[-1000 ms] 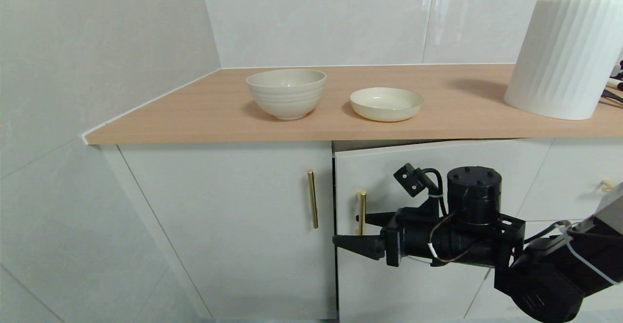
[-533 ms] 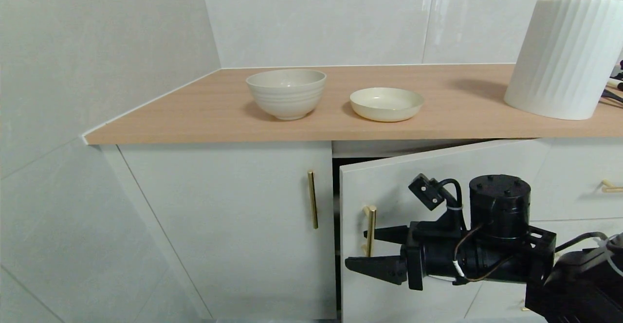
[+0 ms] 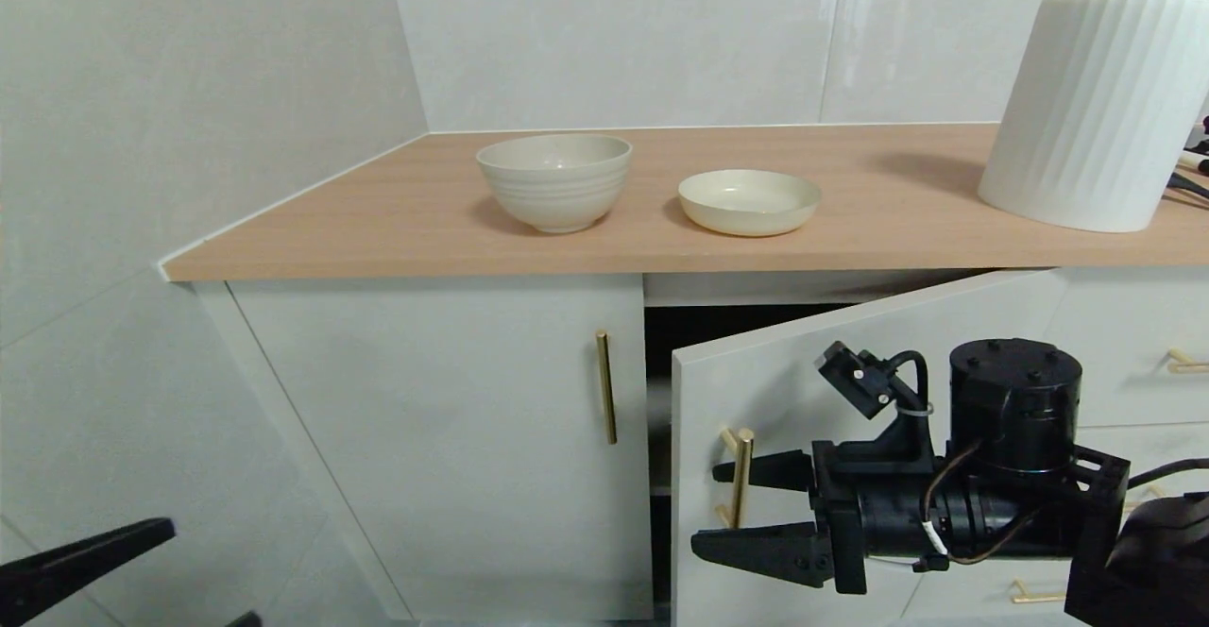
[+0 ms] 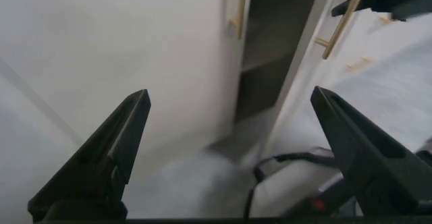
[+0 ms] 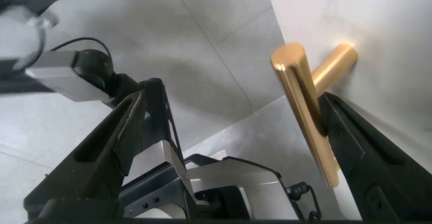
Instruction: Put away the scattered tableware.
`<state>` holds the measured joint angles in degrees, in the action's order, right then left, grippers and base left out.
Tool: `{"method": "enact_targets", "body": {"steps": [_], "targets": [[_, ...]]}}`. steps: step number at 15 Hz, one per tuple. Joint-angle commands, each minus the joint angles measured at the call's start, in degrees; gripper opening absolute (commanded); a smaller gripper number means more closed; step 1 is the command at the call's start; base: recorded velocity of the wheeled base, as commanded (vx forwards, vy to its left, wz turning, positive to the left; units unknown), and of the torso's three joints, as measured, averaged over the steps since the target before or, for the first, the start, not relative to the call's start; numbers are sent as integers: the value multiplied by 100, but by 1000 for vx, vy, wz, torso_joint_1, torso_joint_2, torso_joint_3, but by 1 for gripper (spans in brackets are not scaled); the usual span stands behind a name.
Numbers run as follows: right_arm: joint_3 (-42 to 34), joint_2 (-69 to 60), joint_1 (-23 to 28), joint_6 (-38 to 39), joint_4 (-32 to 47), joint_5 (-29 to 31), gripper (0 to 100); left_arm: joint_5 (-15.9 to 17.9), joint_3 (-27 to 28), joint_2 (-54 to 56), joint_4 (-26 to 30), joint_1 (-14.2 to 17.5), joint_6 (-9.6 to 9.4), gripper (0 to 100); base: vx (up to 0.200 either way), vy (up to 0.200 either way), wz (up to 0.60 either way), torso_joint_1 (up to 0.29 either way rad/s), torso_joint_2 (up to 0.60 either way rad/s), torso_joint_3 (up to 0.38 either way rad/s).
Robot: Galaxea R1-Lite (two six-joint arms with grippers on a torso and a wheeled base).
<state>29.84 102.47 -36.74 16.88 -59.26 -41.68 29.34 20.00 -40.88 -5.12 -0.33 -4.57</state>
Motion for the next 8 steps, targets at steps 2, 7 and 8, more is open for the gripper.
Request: {"method": "enact_targets", "body": {"steps": [2, 7, 8], "targets": [[-14, -78, 0, -1, -7, 2, 100, 274, 206, -2399, -885, -609, 70, 100, 0, 0, 0, 0, 0, 0], [-49, -87, 0, -10, -7, 2, 100, 256, 654, -3348, -1413, -1575, 457, 0, 0, 0, 0, 0, 0, 0], [-57, -78, 0, -10, -7, 2, 100, 265, 777, -3568, -1545, -1734, 563, 0, 0, 0, 0, 0, 0, 0]]}}
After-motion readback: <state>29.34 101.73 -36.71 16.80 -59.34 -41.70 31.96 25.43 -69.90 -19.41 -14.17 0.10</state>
